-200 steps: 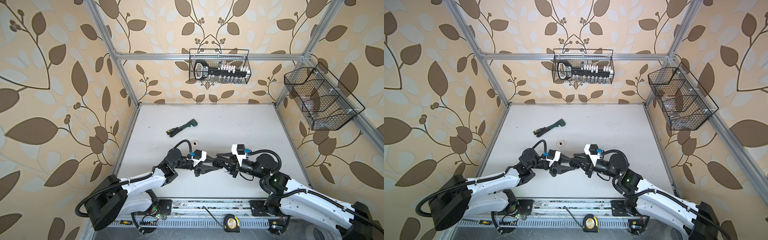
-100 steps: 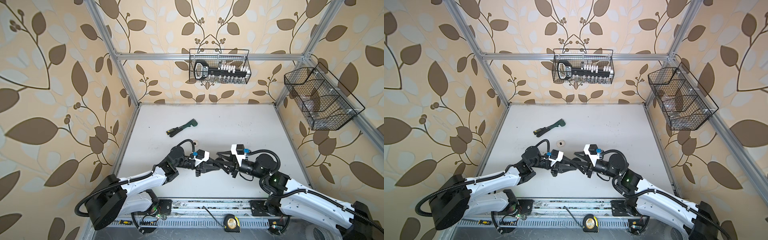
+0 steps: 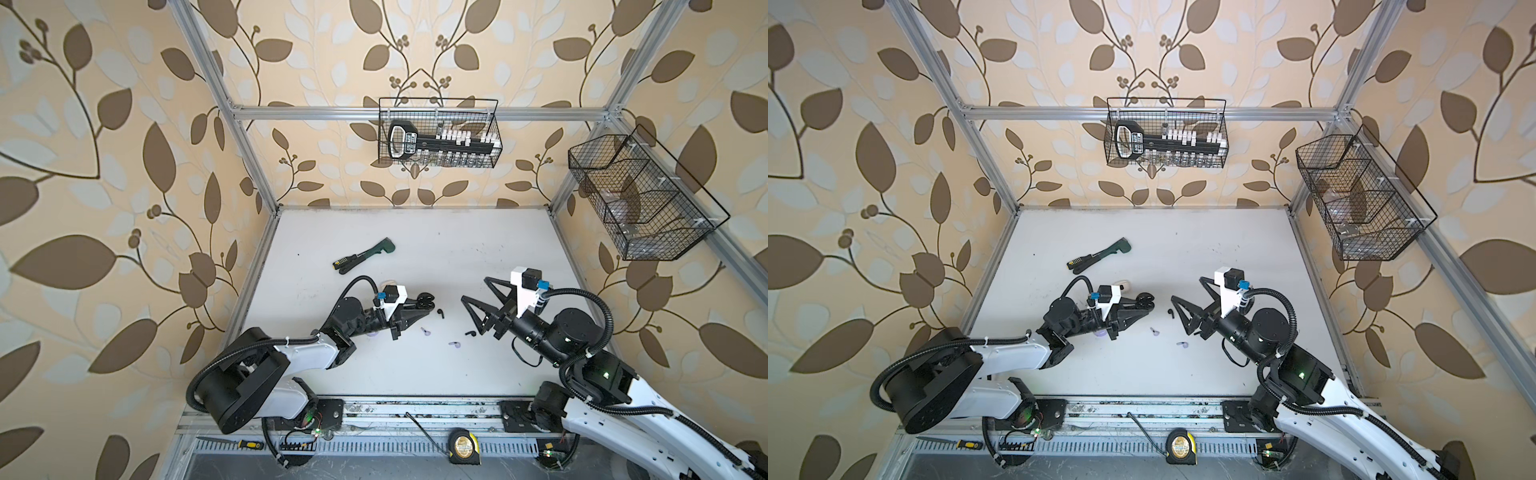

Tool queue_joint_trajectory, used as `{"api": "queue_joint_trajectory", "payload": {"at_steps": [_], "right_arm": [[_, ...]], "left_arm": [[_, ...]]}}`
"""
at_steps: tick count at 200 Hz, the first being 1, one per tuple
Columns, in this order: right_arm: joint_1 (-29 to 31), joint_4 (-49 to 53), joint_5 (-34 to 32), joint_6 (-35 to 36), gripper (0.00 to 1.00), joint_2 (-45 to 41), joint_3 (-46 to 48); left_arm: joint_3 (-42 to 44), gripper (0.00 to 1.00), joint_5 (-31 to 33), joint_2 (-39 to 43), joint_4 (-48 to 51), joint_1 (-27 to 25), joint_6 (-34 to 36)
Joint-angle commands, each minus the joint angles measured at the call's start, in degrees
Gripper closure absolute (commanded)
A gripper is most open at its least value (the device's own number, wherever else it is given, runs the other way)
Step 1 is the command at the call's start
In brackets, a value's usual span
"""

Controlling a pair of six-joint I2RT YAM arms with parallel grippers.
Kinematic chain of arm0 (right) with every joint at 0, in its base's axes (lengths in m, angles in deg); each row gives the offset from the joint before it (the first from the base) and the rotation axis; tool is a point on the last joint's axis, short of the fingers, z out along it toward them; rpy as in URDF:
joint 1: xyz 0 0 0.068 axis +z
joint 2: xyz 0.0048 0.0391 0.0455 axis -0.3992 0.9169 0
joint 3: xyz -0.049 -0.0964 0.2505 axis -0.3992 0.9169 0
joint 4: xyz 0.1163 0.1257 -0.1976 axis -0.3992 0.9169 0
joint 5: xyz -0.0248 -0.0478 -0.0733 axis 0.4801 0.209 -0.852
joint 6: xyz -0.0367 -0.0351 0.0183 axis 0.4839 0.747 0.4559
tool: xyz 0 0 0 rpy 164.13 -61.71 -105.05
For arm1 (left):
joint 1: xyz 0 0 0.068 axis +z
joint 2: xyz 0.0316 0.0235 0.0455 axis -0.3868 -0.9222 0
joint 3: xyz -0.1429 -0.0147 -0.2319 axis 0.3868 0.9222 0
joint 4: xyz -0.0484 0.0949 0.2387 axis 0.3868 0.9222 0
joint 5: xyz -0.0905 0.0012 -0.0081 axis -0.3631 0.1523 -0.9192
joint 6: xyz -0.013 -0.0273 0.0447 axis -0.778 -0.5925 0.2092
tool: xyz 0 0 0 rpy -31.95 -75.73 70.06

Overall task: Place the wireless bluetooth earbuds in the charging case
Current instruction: 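Move the right gripper away from the case over the loose earbuds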

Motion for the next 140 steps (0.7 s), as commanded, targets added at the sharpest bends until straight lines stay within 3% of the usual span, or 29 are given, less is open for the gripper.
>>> {"api": "queue_joint_trajectory", "payload": {"at_steps": [1, 24, 41, 99, 116, 140], "right_arm": [[-0.7, 16.2, -9.2, -7.3, 0.04, 1.0, -0.5], [-1.3, 22.8, -15.3, -14.0, 0.0, 3.4, 0.4], [-2.2, 25.8, -16.2, -18.0, 0.0, 6.6, 1.0], [-4.4, 23.4, -2.8, -23.0, 0.1, 23.6, 4.6], [-4.5, 18.6, 1.1, -24.2, 0.21, 25.9, 7.7], [-4.7, 12.6, 3.7, -27.2, 0.22, 27.1, 12.0]], "left_arm": [[-0.7, 1.0, -0.1, -0.6, -10.3, 0.3, -3.6], [-0.4, 1.0, 1.8, -0.8, -10.3, 0.3, -3.5], [-0.3, 1.0, 2.8, -0.7, -10.3, 0.3, -3.5], [0.3, 1.0, 5.3, -0.3, -10.3, 0.3, -3.1], [0.4, 1.0, 5.0, 0.1, -10.3, 0.3, -3.0], [0.6, 1.0, 5.1, 0.8, -10.3, 0.3, -2.9]]}}
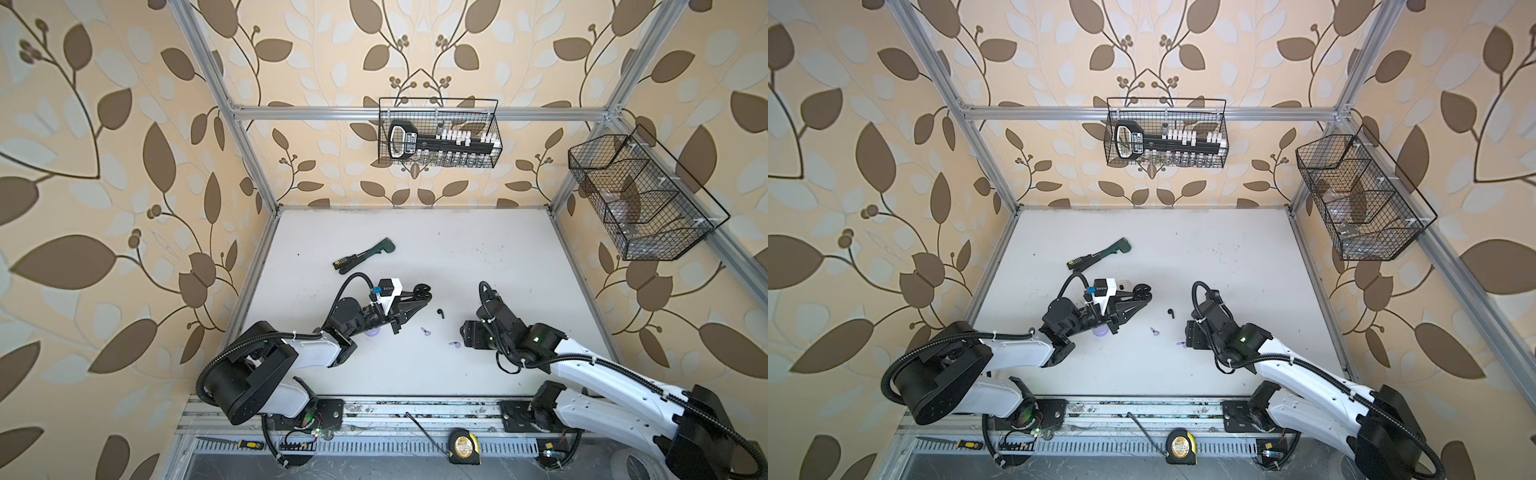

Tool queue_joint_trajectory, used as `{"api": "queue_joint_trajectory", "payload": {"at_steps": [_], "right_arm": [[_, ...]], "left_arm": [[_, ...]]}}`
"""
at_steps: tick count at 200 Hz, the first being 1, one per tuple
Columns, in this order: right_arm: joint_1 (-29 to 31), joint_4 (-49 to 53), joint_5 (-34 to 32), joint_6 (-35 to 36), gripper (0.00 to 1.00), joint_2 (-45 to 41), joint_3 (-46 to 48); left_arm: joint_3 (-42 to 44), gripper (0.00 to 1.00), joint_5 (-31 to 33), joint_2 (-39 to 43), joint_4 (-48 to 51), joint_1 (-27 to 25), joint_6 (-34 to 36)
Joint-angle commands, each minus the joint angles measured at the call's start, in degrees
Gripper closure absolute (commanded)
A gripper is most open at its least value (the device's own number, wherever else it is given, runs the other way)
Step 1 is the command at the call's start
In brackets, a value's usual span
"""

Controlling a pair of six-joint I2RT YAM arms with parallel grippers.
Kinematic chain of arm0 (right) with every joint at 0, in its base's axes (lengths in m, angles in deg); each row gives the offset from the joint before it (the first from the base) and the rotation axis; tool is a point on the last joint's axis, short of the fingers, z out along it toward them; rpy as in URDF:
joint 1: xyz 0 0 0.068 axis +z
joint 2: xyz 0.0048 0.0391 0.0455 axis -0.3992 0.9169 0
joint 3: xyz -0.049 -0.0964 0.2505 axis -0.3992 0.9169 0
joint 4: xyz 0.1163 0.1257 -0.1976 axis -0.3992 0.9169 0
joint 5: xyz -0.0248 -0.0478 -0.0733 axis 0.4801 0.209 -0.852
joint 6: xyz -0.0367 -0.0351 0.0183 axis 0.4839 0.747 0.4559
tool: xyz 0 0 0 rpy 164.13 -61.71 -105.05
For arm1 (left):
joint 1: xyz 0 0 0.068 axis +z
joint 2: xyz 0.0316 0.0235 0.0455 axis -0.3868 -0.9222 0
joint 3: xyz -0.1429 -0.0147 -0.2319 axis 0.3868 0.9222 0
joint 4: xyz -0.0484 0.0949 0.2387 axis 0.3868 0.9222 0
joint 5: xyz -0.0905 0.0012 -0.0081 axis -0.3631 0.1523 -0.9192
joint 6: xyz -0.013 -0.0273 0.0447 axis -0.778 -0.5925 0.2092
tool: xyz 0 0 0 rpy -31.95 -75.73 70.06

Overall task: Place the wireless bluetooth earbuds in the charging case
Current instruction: 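Move the right gripper away from the case over the loose earbuds, then lower the right gripper toward the black earbud nearest the robot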

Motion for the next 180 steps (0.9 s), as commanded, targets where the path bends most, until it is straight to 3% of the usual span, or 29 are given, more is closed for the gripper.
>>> {"api": "queue_joint_trajectory", "payload": {"at_steps": [1, 82, 180], "right_arm": [[-0.5, -5.8, 4.6, -4.6, 0.22, 0.7, 3.3], [-1.7, -10.2, 5.4, -8.0, 0.21, -0.4, 7.7], [-2.1, -16.9, 8.3, -7.8, 0.22, 11.5, 6.7]], "left_arm": [[0.5, 1.0, 0.8, 2.0, -5.0, 0.1, 0.0], [0.4, 1.0, 0.3, 2.6, -4.8, 0.1, 0.2], [0.2, 1.0, -0.5, 3.7, -3.4, 0.1, 0.7]]}}
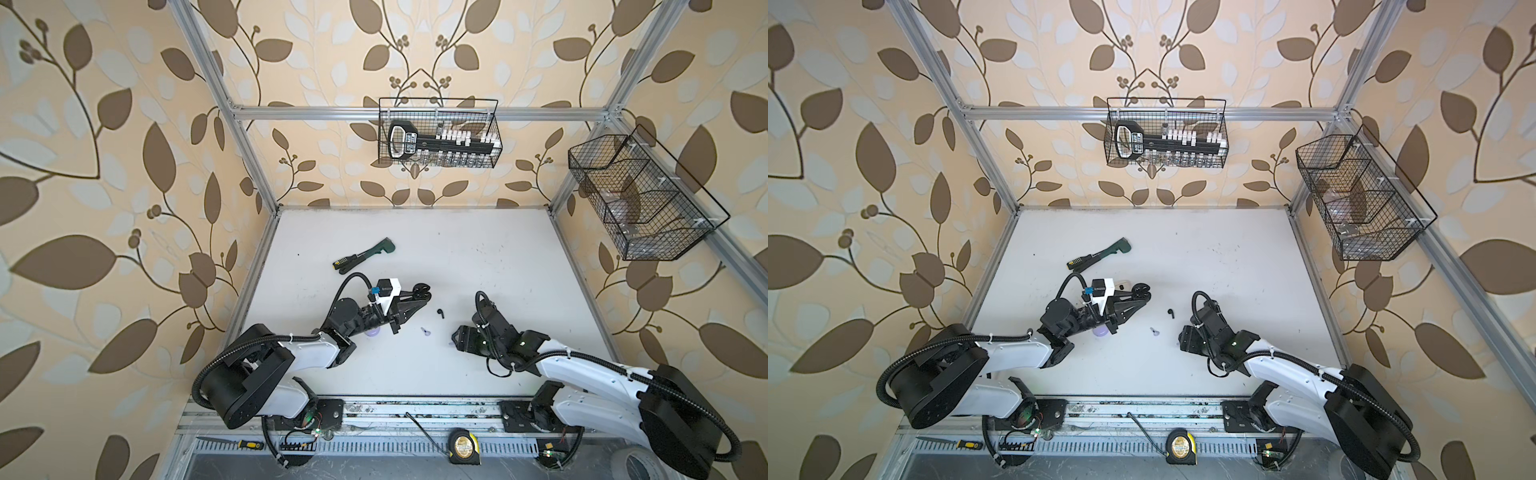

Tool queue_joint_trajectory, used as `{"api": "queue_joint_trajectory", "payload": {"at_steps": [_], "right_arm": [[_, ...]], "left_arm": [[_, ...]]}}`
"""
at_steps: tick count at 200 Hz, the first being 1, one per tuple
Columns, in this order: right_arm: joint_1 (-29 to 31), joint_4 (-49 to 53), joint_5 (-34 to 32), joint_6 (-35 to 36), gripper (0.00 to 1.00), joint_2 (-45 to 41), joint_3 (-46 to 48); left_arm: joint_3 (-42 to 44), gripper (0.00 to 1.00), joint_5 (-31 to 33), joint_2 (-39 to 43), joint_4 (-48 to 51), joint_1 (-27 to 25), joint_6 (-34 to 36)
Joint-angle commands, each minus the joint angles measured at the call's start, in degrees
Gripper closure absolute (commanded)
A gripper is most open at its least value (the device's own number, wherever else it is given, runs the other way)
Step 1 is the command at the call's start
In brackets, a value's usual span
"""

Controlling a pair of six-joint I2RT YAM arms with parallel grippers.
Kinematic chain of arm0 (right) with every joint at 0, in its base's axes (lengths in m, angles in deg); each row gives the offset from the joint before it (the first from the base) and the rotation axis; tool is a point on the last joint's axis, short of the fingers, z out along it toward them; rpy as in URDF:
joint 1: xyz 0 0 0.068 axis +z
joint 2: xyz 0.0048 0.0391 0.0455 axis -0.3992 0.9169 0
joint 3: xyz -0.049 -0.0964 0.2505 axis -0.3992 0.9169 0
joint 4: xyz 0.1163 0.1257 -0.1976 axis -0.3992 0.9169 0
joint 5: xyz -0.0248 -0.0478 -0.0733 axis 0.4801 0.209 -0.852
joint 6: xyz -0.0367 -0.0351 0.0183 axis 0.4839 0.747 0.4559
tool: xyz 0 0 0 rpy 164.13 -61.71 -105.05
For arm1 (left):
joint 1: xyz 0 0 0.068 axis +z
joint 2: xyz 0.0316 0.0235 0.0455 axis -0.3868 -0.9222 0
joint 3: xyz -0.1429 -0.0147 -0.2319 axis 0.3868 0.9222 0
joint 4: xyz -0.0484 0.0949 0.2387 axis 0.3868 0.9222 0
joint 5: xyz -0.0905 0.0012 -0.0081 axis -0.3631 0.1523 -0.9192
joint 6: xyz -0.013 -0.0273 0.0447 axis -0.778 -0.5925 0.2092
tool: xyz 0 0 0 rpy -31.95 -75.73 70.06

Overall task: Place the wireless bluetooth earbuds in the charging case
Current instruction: 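Lower the right gripper toward the black earbud nearest the robot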

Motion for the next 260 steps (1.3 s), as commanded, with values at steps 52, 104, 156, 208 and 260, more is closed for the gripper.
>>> {"api": "queue_joint_trajectory", "payload": {"at_steps": [52, 104, 156, 208, 260], "right_arm": [[-0.3, 0.1, -1.0, 1.1, 0.24, 9.6, -3.3], [-0.3, 1.4, -3.0, 3.3, 0.29, 14.2, -7.3], [1.3, 8.2, -5.8, 4.1, 0.29, 6.6, -8.3], [5.0, 9.6, -6.2, 2.4, 0.27, 4.8, -7.3], [3.7, 8.8, -6.9, 3.0, 0.27, 7.2, -6.5]], "left_arm": [[0.1, 1.0, -0.6, 2.6, -3.1, 0.1, 0.9], [0.2, 1.0, -0.4, 2.7, -3.1, 0.1, 0.8], [0.2, 1.0, -0.3, 3.0, -3.1, 0.1, 0.9], [0.1, 1.0, -0.5, 3.0, -2.9, 0.1, 0.9], [0.1, 1.0, -0.5, 3.1, -2.7, 0.1, 1.1]]}}
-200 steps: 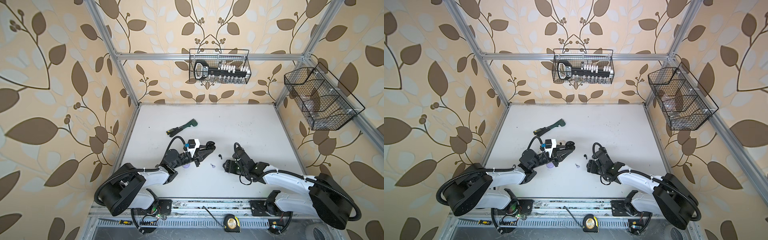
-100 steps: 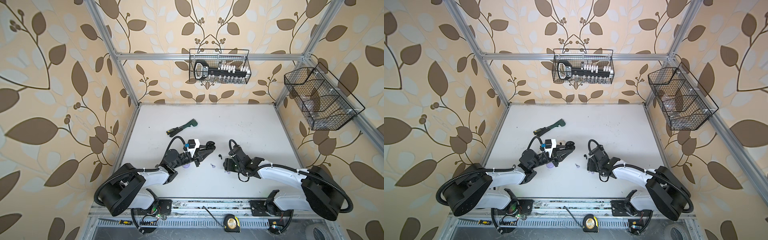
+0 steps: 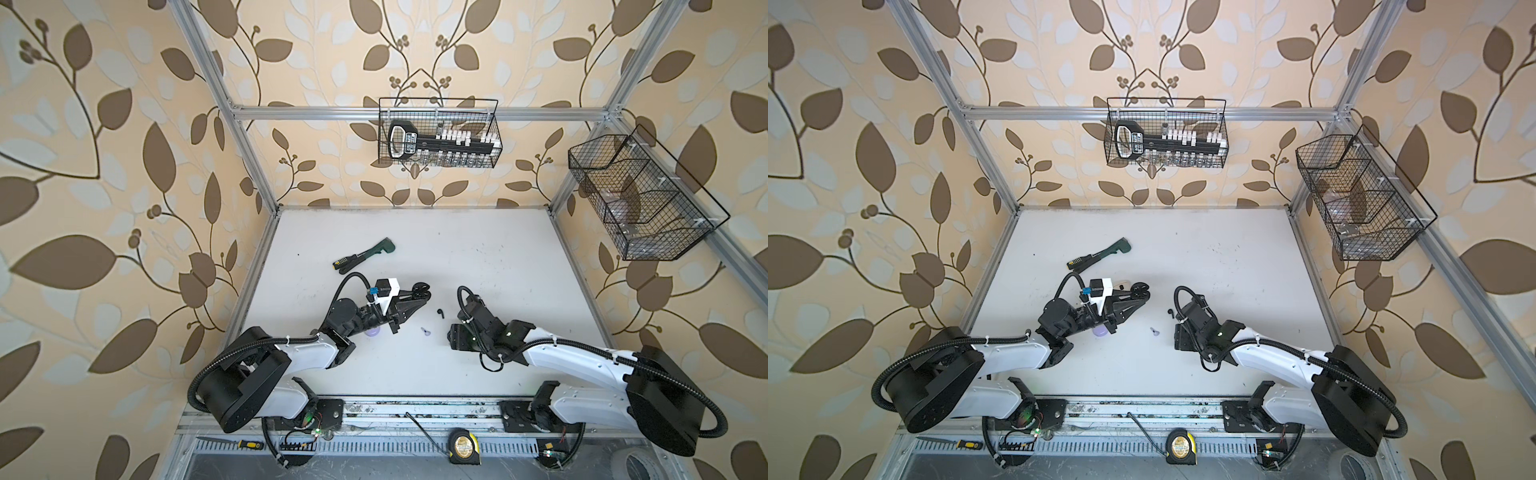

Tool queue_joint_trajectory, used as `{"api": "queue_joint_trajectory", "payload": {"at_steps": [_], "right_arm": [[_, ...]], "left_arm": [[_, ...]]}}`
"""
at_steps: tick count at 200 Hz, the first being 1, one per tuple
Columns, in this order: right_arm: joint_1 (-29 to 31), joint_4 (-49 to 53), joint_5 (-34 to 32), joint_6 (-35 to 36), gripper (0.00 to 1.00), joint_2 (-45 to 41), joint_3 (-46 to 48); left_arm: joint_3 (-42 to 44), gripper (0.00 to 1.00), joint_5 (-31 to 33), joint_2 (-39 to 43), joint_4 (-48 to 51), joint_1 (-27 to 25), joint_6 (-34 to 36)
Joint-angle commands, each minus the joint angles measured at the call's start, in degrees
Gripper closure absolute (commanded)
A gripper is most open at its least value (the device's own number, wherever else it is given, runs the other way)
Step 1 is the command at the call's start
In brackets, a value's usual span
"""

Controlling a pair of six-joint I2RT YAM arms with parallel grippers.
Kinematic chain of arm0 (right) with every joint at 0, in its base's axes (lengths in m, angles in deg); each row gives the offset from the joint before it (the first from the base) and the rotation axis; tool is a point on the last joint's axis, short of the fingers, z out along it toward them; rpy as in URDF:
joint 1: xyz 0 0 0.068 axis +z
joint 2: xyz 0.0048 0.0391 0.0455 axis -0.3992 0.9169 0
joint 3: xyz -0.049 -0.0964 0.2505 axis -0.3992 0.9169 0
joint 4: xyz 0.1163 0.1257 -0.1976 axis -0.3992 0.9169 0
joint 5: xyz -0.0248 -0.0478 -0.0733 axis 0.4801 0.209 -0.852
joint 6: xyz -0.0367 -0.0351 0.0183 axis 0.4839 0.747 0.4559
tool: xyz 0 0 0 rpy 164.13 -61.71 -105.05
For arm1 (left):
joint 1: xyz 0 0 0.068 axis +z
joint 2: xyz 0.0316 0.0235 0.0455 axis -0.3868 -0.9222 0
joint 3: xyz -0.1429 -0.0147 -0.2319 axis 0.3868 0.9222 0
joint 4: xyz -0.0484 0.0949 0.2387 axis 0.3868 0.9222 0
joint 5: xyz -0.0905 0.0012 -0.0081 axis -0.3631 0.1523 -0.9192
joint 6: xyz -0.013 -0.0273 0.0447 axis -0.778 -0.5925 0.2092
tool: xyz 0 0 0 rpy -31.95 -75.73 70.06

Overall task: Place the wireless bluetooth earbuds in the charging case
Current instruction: 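Lower the right gripper toward the black earbud nearest the robot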

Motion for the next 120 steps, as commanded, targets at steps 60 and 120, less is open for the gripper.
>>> {"api": "queue_joint_trajectory", "payload": {"at_steps": [60, 120], "right_arm": [[-3.2, 0.4, -2.5, 0.1, 0.26, 0.5, 2.8], [-4.0, -1.1, -1.4, 1.2, 0.27, 2.4, 2.1]], "left_arm": [[0.1, 1.0, -0.5, 1.8, -2.8, 0.1, 0.9], [0.2, 1.0, -0.5, 1.8, -2.8, 0.1, 1.1]]}}
